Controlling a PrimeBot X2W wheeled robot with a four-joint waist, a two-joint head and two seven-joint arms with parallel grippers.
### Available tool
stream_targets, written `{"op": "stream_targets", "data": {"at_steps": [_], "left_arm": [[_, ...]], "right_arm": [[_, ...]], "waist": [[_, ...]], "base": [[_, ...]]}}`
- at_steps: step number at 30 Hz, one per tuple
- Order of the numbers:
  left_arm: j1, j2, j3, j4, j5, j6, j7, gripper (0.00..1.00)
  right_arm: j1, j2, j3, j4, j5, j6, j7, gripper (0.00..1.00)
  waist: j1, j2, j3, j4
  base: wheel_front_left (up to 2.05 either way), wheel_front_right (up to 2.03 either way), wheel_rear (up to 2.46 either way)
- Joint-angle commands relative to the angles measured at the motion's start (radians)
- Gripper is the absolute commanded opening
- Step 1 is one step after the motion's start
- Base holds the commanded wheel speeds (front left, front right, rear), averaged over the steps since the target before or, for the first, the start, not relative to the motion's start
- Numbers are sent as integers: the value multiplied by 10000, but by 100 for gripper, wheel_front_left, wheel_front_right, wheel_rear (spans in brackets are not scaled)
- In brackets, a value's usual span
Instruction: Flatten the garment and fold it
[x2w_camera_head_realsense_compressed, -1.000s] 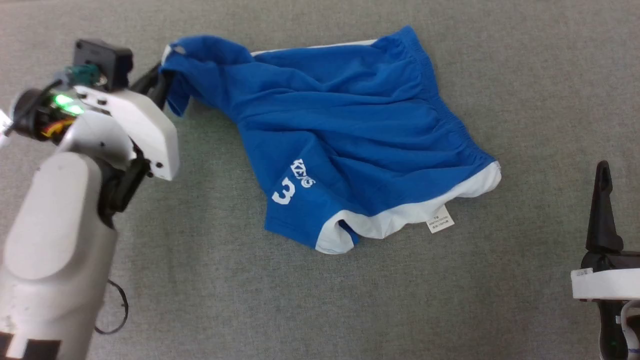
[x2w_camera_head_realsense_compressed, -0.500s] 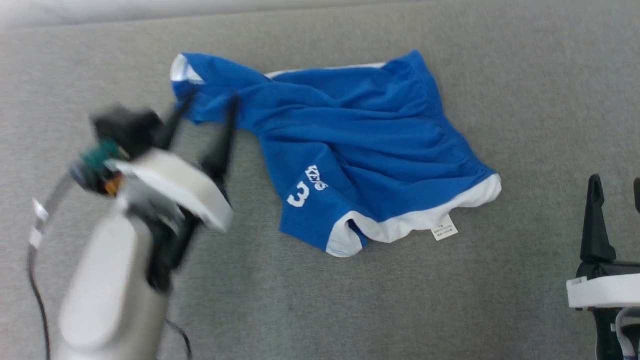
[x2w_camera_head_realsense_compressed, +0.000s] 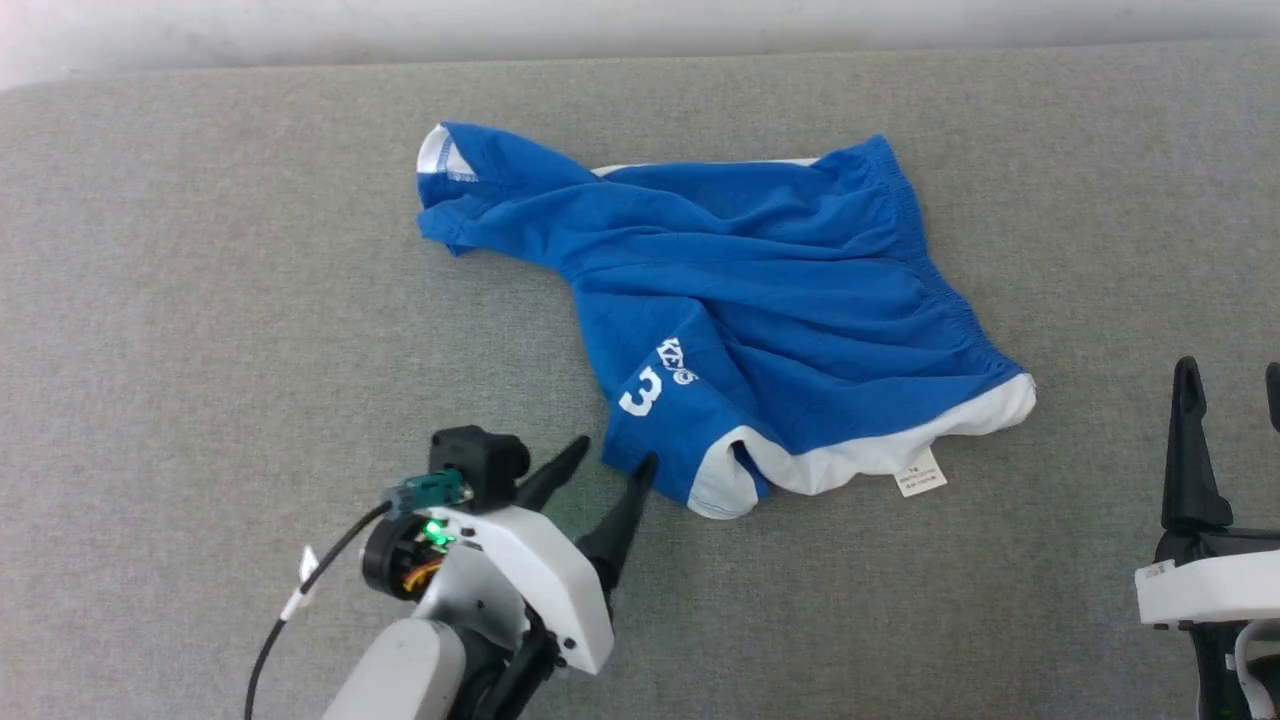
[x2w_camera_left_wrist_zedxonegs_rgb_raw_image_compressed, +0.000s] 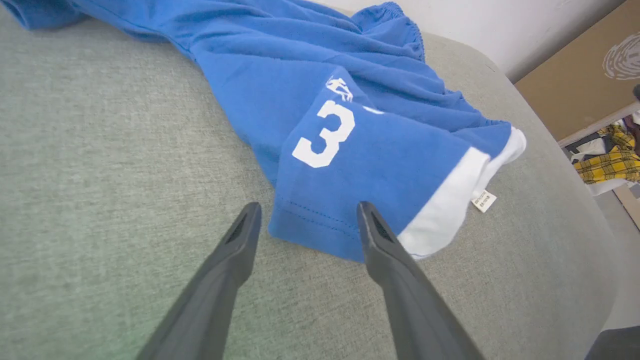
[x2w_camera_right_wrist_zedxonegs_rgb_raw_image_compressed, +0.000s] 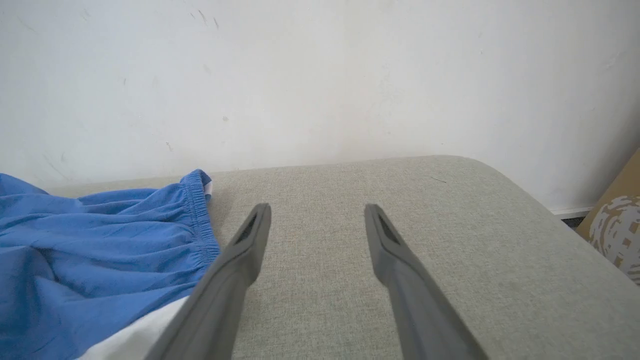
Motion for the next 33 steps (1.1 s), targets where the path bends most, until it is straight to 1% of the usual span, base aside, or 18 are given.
{"op": "stream_targets", "data": {"at_steps": [1,3,8,9,10,14,17,19,21,22,23,27,29,31,32,33], "left_arm": [[-86,-37,-65,95,-75,-139,6,100],[-173,-45,-132,360,-103,-177,119,100],[-535,145,-332,1418,290,-127,278,100],[-610,143,-338,1591,325,-138,206,66],[-670,122,-323,1729,334,-139,107,0],[-697,6,-156,1935,100,-220,-297,0],[-573,19,134,1755,-94,-131,-619,0],[-410,164,381,1409,-205,-42,-745,0],[-186,543,574,917,-172,45,-669,0],[-186,543,574,917,-172,45,-669,0],[-50,765,696,620,-189,84,-567,0],[594,1946,1232,-648,-11,420,174,0],[865,2445,1579,-1190,147,709,438,0],[993,2934,1781,-1512,750,1138,591,0],[1008,3041,1777,-1613,1036,1328,636,0],[1007,2954,1720,-1706,1133,1467,656,0]], "right_arm": [[11,14,5,-70,-35,-9,44,100],[7,14,33,-60,7,-9,57,100],[-23,14,75,-22,108,-9,6,100],[-31,14,70,-16,116,-9,-6,100],[-38,14,59,-11,121,-9,-19,100],[-36,14,-50,38,123,-9,-65,100],[9,14,-82,109,144,-9,-90,100],[34,14,-70,145,169,-9,-102,100],[63,14,-61,162,183,-9,-100,100],[63,14,-61,162,183,-9,-100,100],[76,14,-62,160,184,-9,-97,100],[111,14,-67,131,178,-9,-88,100],[135,15,-78,112,170,-9,-91,100],[146,15,-83,114,169,-9,-88,100],[143,15,-74,121,171,-9,-86,100],[135,15,-53,134,175,-9,-80,100]], "waist": [[0,0,54,-87],[0,0,74,-186],[0,0,117,-388],[0,0,125,-412],[0,0,127,-431],[0,0,59,-397],[0,0,-51,-315],[0,0,-131,-249],[0,0,-193,-194],[0,0,-193,-194],[0,0,-209,-172],[0,0,-204,-126],[0,0,-161,-116],[0,0,-106,-109],[0,0,-82,-108],[0,0,-64,-108]], "base": [[0,0,0],[0,0,0],[0,0,0],[0,0,0],[0,0,0],[0,0,0],[0,0,0],[0,0,0],[0,0,0],[0,0,0],[0,0,0],[0,0,0],[0,0,0],[0,0,0],[0,0,0],[0,0,0]]}}
